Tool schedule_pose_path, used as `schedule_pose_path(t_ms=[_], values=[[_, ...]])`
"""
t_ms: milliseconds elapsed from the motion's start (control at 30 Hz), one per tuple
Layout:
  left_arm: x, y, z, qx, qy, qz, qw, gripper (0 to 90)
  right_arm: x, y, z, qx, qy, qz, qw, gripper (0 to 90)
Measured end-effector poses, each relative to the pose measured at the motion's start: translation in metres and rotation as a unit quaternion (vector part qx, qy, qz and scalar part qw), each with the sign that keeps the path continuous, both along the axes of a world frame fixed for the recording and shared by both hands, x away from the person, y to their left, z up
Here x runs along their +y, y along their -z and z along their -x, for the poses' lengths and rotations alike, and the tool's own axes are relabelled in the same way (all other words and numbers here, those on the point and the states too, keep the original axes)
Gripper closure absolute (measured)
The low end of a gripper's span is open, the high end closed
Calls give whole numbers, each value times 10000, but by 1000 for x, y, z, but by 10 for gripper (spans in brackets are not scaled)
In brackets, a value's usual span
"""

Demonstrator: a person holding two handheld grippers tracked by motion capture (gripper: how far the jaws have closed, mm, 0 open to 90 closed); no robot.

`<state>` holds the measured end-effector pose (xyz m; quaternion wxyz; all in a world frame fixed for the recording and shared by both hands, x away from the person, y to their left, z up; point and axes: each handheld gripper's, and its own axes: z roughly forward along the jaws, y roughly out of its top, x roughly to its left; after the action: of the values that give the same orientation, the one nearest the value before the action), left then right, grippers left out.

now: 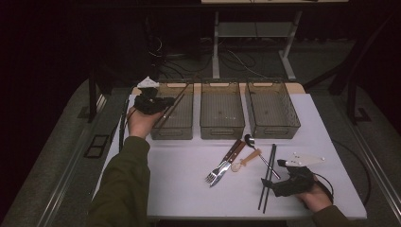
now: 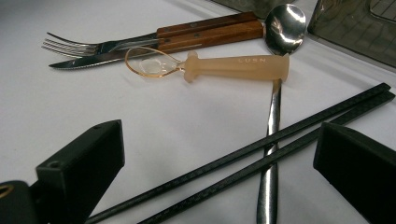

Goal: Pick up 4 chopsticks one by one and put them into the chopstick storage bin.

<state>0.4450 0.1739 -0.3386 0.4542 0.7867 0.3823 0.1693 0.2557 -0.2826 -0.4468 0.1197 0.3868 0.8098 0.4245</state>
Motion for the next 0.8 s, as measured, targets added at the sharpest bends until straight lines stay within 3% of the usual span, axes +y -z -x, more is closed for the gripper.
schedule_pose_path(t_ms=[100,433,800], values=[[-1,5,-8,-27,-105,-17,9999,849,0,0,0,-4,-19,10,10000,16],[3,30,-29,293,-402,-167,9986,849,-1,0,1,15,14,-35,10000,16],[2,46,-33,627,-494,-414,9959,848,-1,-1,1,-2,-11,-69,10000,16]])
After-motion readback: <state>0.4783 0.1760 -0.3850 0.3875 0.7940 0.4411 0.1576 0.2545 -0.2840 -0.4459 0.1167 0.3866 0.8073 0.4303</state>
